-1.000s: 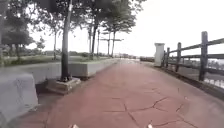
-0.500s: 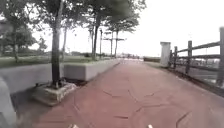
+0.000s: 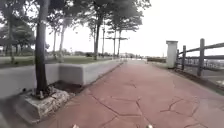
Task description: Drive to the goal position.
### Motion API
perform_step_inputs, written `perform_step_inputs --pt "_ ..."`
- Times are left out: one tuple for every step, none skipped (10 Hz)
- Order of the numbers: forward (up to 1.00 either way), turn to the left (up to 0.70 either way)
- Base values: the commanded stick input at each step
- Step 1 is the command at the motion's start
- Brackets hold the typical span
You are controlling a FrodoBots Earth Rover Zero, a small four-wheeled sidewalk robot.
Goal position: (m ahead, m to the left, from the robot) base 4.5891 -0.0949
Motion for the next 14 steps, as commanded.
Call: perform_step_inputs --pt "1.0 -0.4" --pt "1.0 -0.4" --pt "1.0 -0.3" --pt "1.0 -0.03" --pt "1.0 0.0" --pt "1.0 0.0" --pt "1.0 0.0" --pt "1.0 0.0" --pt "1.0 0.0" --pt "1.0 0.0" --pt "1.0 0.0" --pt "1.0 0.0" --pt "1.0 0.0" --pt "1.0 -0.05"
